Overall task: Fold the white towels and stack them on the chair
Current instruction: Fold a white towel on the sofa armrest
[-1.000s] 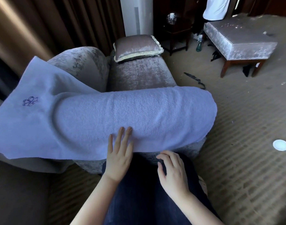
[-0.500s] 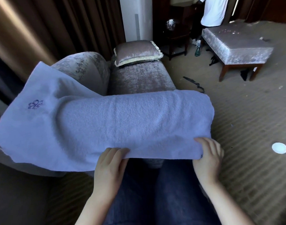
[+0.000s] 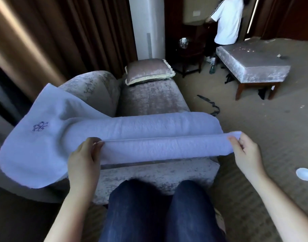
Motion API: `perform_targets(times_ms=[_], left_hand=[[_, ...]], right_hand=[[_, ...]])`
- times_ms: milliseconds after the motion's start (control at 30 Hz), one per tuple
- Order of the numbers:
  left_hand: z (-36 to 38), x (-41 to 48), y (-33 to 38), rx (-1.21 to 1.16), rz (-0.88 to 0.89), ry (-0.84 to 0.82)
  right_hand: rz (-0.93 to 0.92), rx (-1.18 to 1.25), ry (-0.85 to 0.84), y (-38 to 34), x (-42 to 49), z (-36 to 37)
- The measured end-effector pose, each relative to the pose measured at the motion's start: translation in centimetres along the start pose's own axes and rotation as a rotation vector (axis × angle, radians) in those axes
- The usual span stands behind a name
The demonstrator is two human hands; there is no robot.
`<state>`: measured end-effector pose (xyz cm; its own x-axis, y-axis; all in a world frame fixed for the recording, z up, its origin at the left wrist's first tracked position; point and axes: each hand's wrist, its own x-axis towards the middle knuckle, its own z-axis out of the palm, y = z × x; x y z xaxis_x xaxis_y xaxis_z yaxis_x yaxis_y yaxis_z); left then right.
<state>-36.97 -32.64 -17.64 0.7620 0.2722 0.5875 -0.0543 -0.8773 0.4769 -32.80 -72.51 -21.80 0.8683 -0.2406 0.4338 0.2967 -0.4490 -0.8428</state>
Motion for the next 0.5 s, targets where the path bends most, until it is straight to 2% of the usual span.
perform_targets(times_ms=[100, 267, 500], left_hand=[[-0.8, 5.0, 0.7, 0.061, 0.154, -0.019], [1.1, 12.8, 1.3, 0.16, 0.301, -0.056], [7.3, 17.9, -1.0, 0.313, 0.409, -0.196]], right_hand=[[0.04, -0.059, 0.041, -0.4, 2.9, 0.7], [0.072, -0.238, 0.05, -0.9, 8.1, 2.1], [0.226, -0.48, -0.083, 0.7, 11.9, 4.2]])
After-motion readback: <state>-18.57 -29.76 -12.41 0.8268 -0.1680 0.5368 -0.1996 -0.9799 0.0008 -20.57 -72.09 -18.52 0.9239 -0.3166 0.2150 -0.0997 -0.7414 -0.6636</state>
